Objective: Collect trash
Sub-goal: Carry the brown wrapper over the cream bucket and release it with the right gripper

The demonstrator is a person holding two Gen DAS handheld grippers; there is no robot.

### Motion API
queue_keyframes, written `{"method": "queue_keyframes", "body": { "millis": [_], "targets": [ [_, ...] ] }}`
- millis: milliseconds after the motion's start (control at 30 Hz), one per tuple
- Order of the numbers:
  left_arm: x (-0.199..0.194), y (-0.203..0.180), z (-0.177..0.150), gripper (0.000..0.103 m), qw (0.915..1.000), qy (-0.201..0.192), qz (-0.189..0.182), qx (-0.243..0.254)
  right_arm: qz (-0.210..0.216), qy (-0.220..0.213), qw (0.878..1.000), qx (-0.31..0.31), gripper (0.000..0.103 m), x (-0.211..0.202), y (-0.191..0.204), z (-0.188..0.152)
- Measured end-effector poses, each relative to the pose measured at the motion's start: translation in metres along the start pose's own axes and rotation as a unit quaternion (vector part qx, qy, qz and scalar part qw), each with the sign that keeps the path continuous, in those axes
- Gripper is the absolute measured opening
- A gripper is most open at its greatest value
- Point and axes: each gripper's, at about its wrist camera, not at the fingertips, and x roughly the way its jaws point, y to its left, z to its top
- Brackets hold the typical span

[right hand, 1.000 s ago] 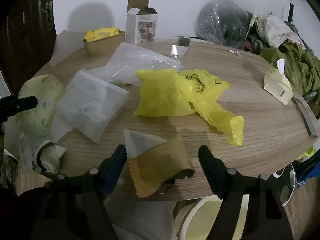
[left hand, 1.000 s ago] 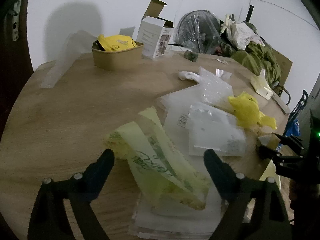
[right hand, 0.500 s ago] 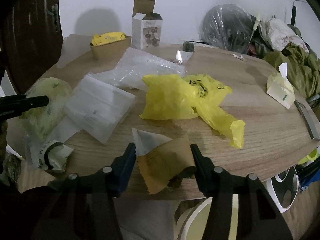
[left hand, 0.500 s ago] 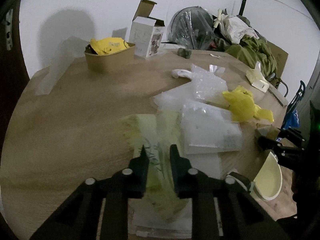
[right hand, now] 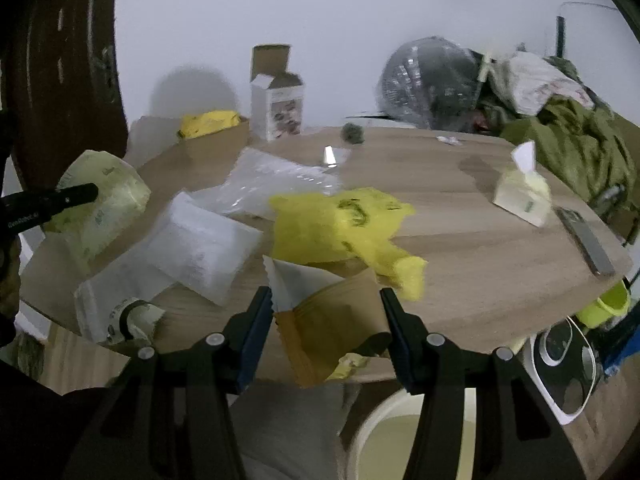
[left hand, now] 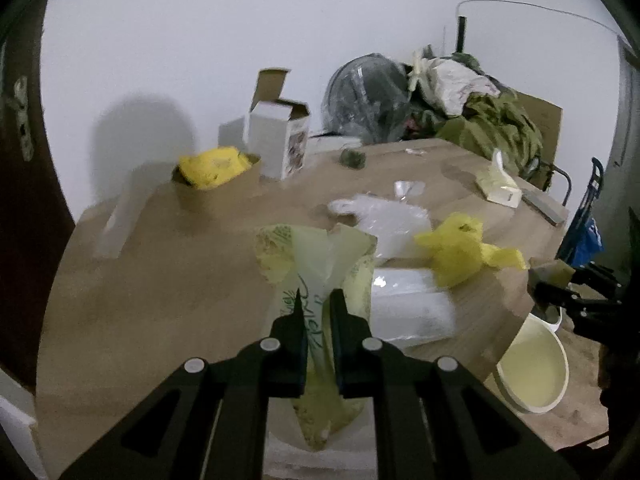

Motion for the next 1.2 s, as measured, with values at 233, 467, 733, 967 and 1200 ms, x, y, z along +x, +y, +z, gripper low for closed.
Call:
{"method": "queue_keyframes", "body": {
  "millis": [233, 467, 733, 967, 1200],
  "targets": [
    [-0.009, -0.043, 0.016, 0.009, 0.997, -0.024, -0.052, 0.051, -0.043, -0.005, 0.998, 0.049, 0.051, -0.032, -0.043, -0.032],
    [-0.003, -0.106, 0.022, 0.009, 0.9879, -0.022, -0.11, 0.107, -0.085, 0.009, 0.991, 0.105, 0.051, -0.047, -0.09, -0.077],
    [0.003, -0.177, 0.017, 0.009, 0.9706, -0.007, -0.182, 0.157, -0.104, 0.043, 0.983, 0.146, 0.069, -0.033, -0.123, -0.109],
    [0.017, -0.22, 0.008, 0.009, 0.9557, 0.02, -0.221, 0.193, -0.11, 0.045, 0.981, 0.154, 0.069, -0.036, -0.135, -0.12],
    [0.042, -0.265, -0.007, 0.009, 0.9349, 0.066, -0.26, 0.232, -0.139, 0.039, 0.972, 0.187, 0.069, -0.056, -0.152, -0.139]
  ]
}}
